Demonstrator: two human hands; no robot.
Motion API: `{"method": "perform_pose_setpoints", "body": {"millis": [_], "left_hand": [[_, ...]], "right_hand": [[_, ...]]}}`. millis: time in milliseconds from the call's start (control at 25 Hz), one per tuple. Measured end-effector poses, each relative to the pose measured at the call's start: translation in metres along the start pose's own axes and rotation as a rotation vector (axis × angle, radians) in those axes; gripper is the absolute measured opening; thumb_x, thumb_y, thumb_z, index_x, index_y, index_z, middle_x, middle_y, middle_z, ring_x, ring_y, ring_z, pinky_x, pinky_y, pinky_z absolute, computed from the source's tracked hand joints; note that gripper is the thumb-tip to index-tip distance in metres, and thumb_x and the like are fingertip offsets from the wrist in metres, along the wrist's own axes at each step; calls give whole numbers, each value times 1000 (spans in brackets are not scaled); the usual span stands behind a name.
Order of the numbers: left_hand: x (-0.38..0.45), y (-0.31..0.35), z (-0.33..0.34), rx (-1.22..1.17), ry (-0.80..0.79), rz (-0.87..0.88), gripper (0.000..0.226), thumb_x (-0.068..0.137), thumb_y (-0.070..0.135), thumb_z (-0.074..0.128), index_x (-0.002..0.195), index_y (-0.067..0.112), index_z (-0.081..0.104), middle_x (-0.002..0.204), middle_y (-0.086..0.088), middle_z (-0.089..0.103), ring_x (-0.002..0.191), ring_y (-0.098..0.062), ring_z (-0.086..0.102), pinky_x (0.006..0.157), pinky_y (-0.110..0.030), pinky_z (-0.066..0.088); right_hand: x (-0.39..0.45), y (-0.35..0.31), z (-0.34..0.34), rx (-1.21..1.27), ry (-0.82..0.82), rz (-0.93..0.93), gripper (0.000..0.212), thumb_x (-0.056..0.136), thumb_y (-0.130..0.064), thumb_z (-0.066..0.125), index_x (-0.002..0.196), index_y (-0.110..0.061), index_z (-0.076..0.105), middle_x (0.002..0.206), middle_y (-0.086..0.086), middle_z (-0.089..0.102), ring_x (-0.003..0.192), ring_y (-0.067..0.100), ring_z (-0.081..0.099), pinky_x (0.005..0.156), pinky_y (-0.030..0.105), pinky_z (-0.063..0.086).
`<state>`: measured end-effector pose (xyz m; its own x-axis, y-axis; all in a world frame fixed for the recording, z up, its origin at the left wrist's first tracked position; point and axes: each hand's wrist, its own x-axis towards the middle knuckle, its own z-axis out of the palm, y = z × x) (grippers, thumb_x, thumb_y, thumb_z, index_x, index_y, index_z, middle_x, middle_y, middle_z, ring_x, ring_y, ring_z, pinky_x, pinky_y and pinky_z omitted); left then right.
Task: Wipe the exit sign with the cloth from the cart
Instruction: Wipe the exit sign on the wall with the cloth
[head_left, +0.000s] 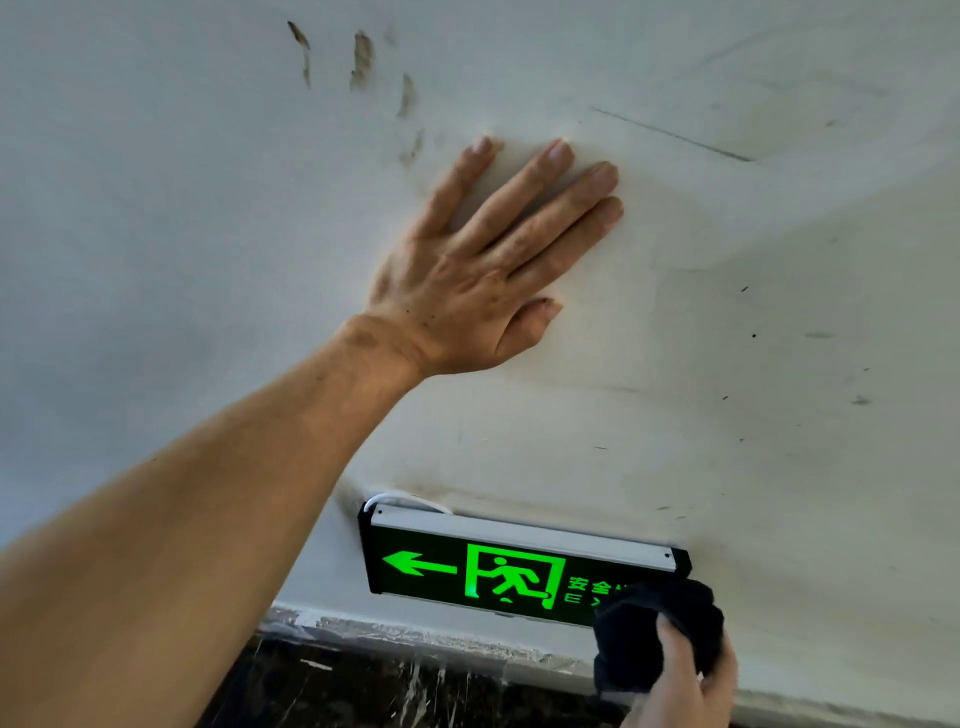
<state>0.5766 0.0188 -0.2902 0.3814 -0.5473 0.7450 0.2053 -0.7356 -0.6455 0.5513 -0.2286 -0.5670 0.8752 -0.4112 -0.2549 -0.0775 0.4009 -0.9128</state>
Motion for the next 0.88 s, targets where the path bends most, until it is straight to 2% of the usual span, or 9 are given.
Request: {"method": "perform_pose_setpoints", "body": {"millis": [40, 120, 200, 320, 400, 520, 600, 680, 880], "left_hand": [[0, 0, 0, -1, -3, 1, 66, 96, 41, 42, 155, 14, 32, 157, -3, 33, 145, -28, 31, 120, -55, 18], [-1, 0, 0, -1, -7, 3, 67, 95, 41, 43, 155, 14, 32, 157, -3, 33, 145, -28, 31, 120, -55, 18], [-1, 0, 1, -6, -8, 4, 67, 95, 42, 43, 155, 14, 32, 157, -3, 32, 145, -28, 31, 120, -55, 18], [-1, 0, 1, -6, 0, 6, 68, 94, 42, 44, 155, 15, 32, 157, -3, 31, 145, -28, 31, 120, -54, 17], [0, 0, 1, -5, -1, 7, 69, 94, 43, 44, 155, 15, 30, 157, -3, 30, 145, -28, 30, 121, -53, 14], [0, 0, 1, -7, -4, 1, 70, 93, 42, 46, 155, 15, 29, 157, -3, 29, 145, -28, 30, 121, -54, 14], [1, 0, 1, -10, 5, -2, 69, 93, 41, 48, 155, 15, 32, 157, -3, 34, 145, -28, 32, 120, -55, 17], [1, -1, 0, -11, 14, -3, 69, 92, 41, 50, 154, 14, 35, 156, -4, 41, 144, -28, 34, 119, -55, 20], [-1, 0, 0, -25, 16, -3, 68, 92, 41, 50, 153, 15, 36, 155, -4, 45, 144, -28, 35, 119, -55, 21]], "right_hand": [[1, -6, 3, 41, 29, 5, 41, 59, -33, 68, 97, -47, 69, 104, 3, 71, 106, 32, 64, 96, 56, 48], [1, -12, 7, 89, 33, 16, 36, 60, -37, 61, 92, -49, 71, 107, 2, 70, 111, 32, 62, 98, 59, 46], [-7, -17, 13, 53, 50, 21, 33, 62, -33, 61, 90, -47, 71, 104, -4, 72, 106, 22, 65, 97, 54, 49], [-13, -21, 19, -1, 59, -19, 34, 64, -21, 71, 88, -44, 70, 86, -25, 71, 86, -5, 66, 87, 39, 53], [-11, -22, 20, -22, 46, -26, 35, 65, -16, 76, 86, -43, 69, 87, -23, 69, 82, -6, 66, 82, 35, 54], [-12, -20, 24, -35, -7, -48, 43, 69, 2, 74, 79, -40, 70, 87, -8, 73, 79, 3, 70, 68, 30, 59], [-19, -16, 27, -81, -60, -61, 45, 68, 6, 73, 80, -37, 71, 101, 10, 72, 93, 17, 70, 81, 42, 59], [-30, -13, 32, -160, -121, -61, 44, 67, 5, 74, 81, -36, 71, 111, 8, 65, 105, 24, 64, 94, 49, 52], [-58, -7, 51, -223, -251, -65, 54, 66, 4, 78, 74, -49, 72, 101, -14, 57, 96, 0, 59, 88, 30, 46]]}}
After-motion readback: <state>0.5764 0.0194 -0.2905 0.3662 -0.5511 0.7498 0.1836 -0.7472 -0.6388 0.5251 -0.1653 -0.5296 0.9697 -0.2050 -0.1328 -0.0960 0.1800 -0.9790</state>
